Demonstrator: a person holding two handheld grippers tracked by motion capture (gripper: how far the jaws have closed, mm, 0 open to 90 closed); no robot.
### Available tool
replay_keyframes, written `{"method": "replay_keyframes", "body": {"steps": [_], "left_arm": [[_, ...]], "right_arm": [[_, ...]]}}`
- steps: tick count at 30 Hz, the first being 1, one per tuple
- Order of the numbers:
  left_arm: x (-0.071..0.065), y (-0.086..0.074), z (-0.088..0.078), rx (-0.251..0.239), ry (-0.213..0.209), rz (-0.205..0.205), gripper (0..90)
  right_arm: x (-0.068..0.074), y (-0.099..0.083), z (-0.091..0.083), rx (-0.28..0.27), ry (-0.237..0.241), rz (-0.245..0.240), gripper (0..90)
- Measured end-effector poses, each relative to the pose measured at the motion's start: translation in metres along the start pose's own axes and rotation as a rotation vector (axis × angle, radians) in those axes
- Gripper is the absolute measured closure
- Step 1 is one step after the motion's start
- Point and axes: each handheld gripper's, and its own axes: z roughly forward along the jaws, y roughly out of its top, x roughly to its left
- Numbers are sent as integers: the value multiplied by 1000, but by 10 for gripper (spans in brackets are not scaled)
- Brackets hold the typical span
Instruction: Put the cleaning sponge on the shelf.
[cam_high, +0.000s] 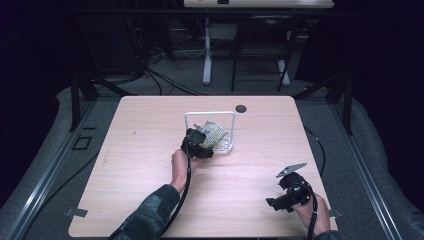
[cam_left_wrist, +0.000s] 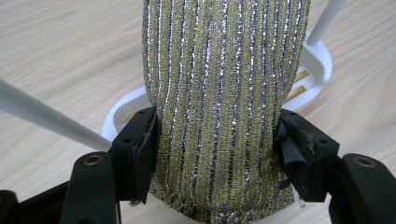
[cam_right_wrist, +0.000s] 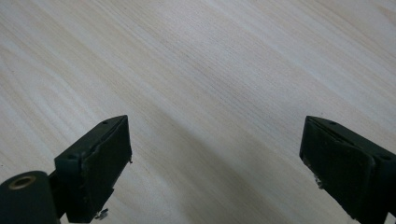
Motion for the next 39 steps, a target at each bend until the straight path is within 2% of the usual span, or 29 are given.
{"method": "replay_keyframes", "body": {"steps": [11,24,27,33,39], "left_arm": [[-1,5,16,21,18,-14,347],[-4,9,28,24,30,-31,339],[-3,11,29,26,31,-20,337],[-4,13,31,36,26,-29,315],[-7,14,31,39,45,-5,270]], "right_arm": [[1,0,1,-3,3,-1,85],[1,0,0,3,2,-7,85],[1,0,0,4,2,-8,85],[1,0,1,4,4,-9,85],[2,0,0,-1,3,-8,86]]}}
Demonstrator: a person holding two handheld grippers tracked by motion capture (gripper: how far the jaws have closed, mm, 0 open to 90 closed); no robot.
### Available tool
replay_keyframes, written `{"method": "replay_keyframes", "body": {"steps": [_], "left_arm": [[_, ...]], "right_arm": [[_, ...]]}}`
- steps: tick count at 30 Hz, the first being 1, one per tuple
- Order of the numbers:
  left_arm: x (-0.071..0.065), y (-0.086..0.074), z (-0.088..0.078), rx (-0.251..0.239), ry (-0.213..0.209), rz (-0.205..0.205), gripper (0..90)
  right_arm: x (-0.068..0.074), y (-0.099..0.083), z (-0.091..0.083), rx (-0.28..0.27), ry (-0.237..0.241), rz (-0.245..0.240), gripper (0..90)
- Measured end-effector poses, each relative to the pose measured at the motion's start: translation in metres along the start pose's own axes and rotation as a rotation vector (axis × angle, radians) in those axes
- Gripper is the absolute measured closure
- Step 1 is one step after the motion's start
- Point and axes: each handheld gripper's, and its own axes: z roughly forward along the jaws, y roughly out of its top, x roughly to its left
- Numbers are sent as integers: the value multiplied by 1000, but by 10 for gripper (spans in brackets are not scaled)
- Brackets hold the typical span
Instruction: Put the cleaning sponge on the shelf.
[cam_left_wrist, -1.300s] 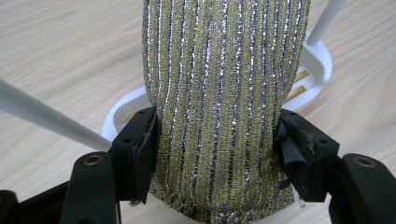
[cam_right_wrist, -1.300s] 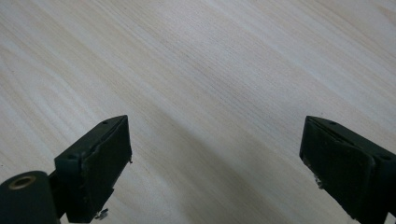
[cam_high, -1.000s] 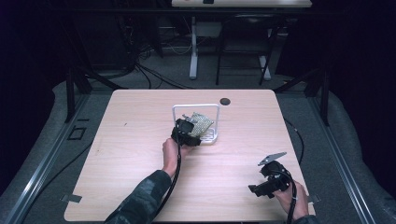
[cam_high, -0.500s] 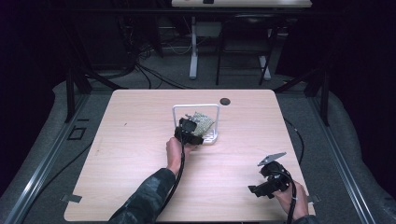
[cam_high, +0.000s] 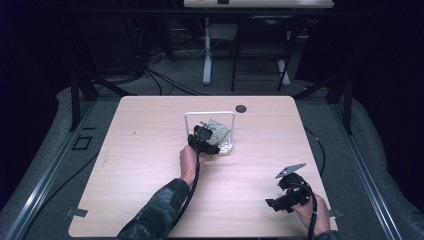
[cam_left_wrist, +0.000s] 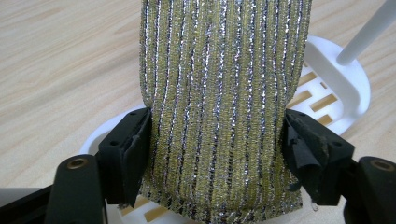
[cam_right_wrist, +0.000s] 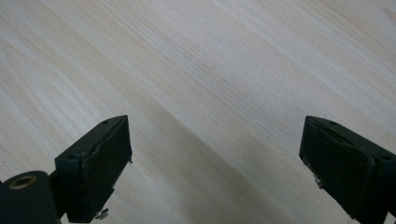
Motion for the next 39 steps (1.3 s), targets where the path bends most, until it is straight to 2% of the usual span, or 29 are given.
{"method": "replay_keyframes", "body": {"steps": [8,19,25,33,39], "left_arm": [[-3,3,-1,-1,14,2,207],[-5,5,-8,-34,33,16,146],[-10,5,-14,-43,27,49,145],[-10,6,-22,-68,17,64,102],[-10,4,-30,-83,-20,76,40]], "right_arm": [[0,0,1,5,3,-18,87],[1,0,1,9,5,-20,87],[0,0,1,10,5,-25,87],[-2,-1,2,13,12,-14,87],[0,-1,1,9,12,-23,88]]}}
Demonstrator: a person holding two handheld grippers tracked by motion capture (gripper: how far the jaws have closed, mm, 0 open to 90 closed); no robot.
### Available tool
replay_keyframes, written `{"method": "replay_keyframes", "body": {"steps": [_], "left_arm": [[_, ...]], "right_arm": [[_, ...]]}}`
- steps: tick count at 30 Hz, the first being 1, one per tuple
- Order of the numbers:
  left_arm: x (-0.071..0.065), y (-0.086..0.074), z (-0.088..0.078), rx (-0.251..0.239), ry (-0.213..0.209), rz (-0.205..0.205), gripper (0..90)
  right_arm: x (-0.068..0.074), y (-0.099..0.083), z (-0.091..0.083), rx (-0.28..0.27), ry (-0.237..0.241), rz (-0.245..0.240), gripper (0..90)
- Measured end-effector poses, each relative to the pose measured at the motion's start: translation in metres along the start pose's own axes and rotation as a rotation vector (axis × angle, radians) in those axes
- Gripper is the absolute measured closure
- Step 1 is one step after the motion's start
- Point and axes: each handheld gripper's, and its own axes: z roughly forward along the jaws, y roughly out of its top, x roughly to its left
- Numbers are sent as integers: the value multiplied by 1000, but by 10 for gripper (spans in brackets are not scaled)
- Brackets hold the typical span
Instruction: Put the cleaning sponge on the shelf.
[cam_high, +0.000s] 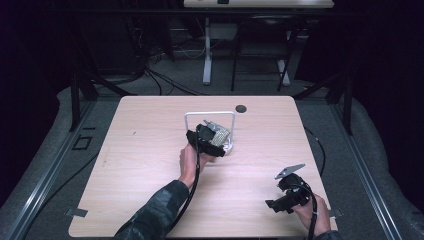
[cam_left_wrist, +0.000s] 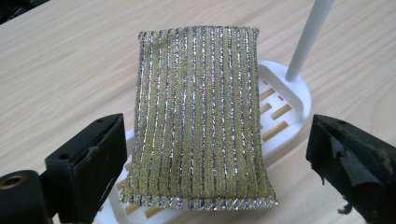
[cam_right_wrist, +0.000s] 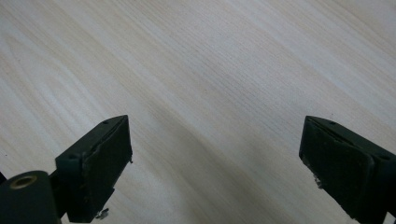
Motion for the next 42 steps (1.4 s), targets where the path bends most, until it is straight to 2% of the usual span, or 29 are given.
{"method": "replay_keyframes", "body": {"steps": [5,10,19,26,35,42], "left_arm": [[2,-2,-8,-11,-3,16,9],[6,-4,-22,-26,-33,28,2],[15,-20,-54,-33,-80,75,2],[22,-31,-77,-48,-92,94,2],[31,-48,-106,-72,-114,85,1],[37,-67,-127,-62,-124,84,1]], "right_arm": [[1,0,0,0,-7,-8,88],[1,1,0,4,-2,-1,88],[2,1,1,13,-6,-10,89],[2,1,2,8,-5,-3,90],[2,1,3,23,-8,-3,91],[3,1,4,22,-12,-7,93]]}}
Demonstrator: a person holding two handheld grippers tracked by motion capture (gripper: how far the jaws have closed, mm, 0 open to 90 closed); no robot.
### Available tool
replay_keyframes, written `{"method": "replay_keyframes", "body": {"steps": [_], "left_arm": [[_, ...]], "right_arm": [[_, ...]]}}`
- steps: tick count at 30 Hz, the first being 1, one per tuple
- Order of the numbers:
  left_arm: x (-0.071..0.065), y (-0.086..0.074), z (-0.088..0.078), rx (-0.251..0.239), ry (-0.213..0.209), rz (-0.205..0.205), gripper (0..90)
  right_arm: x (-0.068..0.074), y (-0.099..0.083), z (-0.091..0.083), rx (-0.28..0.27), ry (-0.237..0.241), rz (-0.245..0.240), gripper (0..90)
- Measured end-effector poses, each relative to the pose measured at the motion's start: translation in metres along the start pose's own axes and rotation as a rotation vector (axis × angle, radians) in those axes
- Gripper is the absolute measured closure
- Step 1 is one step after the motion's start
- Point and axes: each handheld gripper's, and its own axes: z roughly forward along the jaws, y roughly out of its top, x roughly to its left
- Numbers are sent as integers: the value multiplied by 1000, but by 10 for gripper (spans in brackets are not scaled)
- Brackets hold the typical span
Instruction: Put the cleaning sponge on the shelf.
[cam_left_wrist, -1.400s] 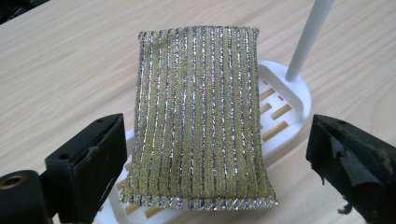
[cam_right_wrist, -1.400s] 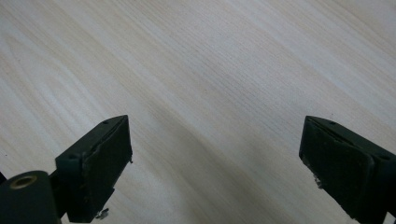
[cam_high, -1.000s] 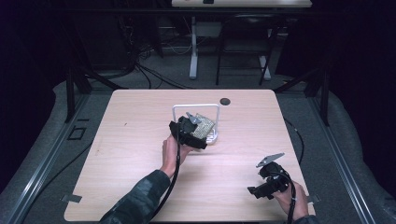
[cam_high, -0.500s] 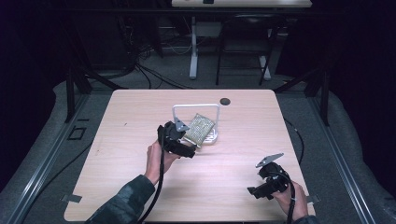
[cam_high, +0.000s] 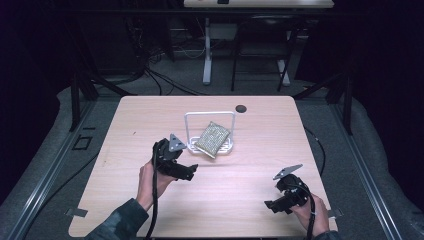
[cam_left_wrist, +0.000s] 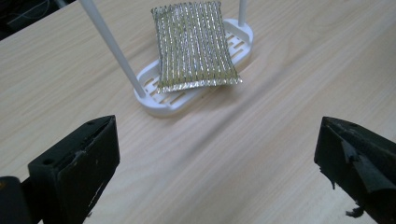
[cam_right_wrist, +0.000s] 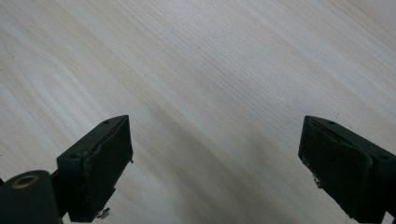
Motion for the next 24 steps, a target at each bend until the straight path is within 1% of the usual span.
{"method": "replay_keyframes", "body": {"steps": [3,6,7,9,10,12,13,15,20,23,24], "left_arm": [[2,-9,-7,2,-1,-9,1],[4,-20,-15,14,-1,-15,1],[5,-23,-17,27,-3,-14,1],[6,-32,-21,32,-4,-26,1],[5,-35,-22,33,-6,-30,1],[5,-44,-25,55,-11,-29,1],[5,-48,-26,62,-12,-33,1],[5,-55,-28,68,-9,-38,1],[8,-75,-33,96,-15,-65,1],[10,-85,-34,112,-9,-73,1],[11,-88,-35,114,-7,-83,1]], "right_arm": [[0,0,0,0,-1,-1,94],[0,0,0,2,-2,-3,94],[0,0,1,6,-4,-5,94],[1,0,1,5,-4,-3,95],[1,0,1,6,-5,-1,95],[1,1,1,6,-5,-3,96],[2,1,2,2,-2,5,96],[2,1,2,10,-3,2,96],[2,1,2,12,-4,4,98],[2,0,3,15,-3,2,100],[2,0,3,16,-3,1,100]]}}
